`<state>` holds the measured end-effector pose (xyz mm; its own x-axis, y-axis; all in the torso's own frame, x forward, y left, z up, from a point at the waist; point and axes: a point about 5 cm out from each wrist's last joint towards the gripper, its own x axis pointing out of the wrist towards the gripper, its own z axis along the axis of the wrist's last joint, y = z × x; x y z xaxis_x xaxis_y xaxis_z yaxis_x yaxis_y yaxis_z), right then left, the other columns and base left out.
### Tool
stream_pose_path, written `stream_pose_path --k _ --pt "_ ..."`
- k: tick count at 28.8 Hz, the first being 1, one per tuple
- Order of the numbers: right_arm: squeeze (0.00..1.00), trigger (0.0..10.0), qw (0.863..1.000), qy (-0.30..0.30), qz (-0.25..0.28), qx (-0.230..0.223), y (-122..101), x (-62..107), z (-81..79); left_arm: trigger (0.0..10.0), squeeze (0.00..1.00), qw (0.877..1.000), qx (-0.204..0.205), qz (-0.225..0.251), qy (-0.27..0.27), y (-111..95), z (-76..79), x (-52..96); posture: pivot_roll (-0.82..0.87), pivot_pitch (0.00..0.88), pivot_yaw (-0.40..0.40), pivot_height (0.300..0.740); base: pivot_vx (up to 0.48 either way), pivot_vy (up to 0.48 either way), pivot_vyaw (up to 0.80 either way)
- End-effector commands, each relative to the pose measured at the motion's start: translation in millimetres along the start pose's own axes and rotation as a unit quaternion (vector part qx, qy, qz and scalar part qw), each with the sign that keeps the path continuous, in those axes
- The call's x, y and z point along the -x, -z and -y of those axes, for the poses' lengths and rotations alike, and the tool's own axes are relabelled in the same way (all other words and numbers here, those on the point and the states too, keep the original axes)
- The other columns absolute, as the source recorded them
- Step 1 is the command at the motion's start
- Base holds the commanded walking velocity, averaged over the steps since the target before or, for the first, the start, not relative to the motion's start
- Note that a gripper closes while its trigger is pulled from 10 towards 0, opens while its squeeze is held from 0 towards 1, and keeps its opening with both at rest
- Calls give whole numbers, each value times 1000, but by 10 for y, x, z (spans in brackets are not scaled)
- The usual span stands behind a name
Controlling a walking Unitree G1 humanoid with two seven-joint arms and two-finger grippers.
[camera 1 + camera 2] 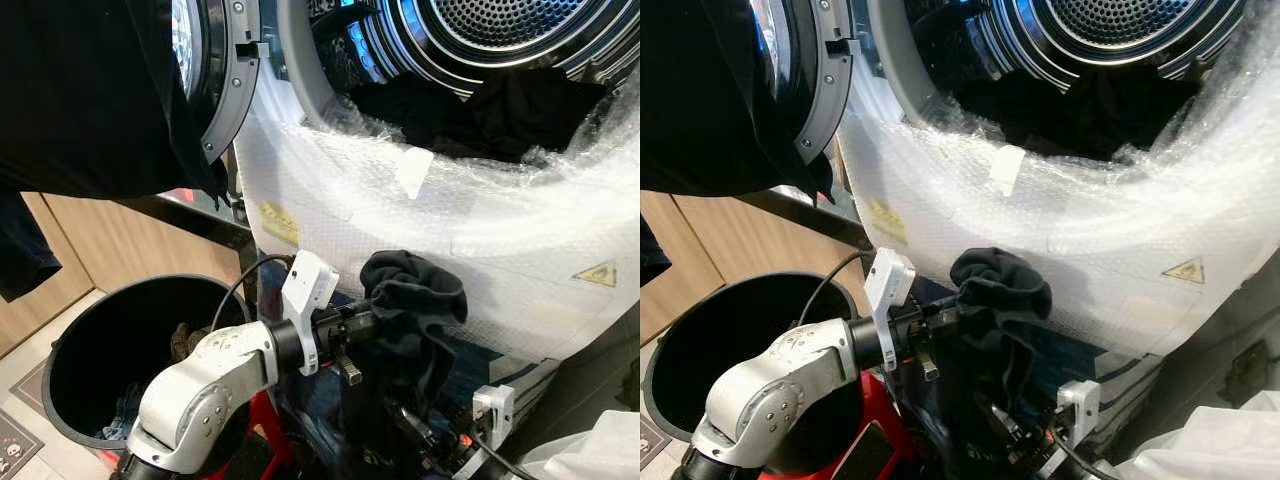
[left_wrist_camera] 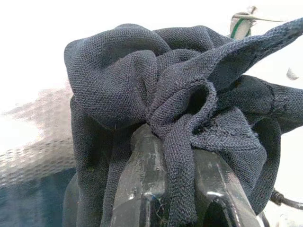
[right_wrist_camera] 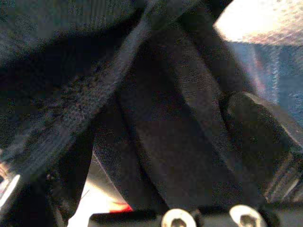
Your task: Clothes washing
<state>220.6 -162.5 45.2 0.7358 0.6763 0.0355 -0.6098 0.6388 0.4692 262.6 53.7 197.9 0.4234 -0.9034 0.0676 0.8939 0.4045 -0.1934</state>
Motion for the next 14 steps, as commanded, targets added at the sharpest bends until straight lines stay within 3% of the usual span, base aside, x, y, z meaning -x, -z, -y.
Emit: stream_pose_path --k 1,2,3,6,14 --pt "957 10000 1000 -26 2 8 -55 -47 -82 0 0 1000 4 4 8 -6 24 -41 -20 99 -12 740 0 0 0" --pt "388 10000 999 -40 -1 14 -62 -66 -117 0 0 1000 4 4 9 -4 26 -55 -22 100 -11 740 0 0 0" --pt "0 10000 998 -52 -13 21 -38 -83 -142 0 0 1000 5 5 10 -2 26 -69 -24 101 -11 740 0 0 0" --pt "0 10000 994 -78 -59 47 77 -145 -202 0 0 1000 5 6 10 1 28 -111 -36 103 -8 740 0 0 0" --pt "0 10000 993 -84 -61 62 69 -332 -264 0 0 1000 0 9 13 -20 39 -161 -23 103 -15 740 0 0 0"
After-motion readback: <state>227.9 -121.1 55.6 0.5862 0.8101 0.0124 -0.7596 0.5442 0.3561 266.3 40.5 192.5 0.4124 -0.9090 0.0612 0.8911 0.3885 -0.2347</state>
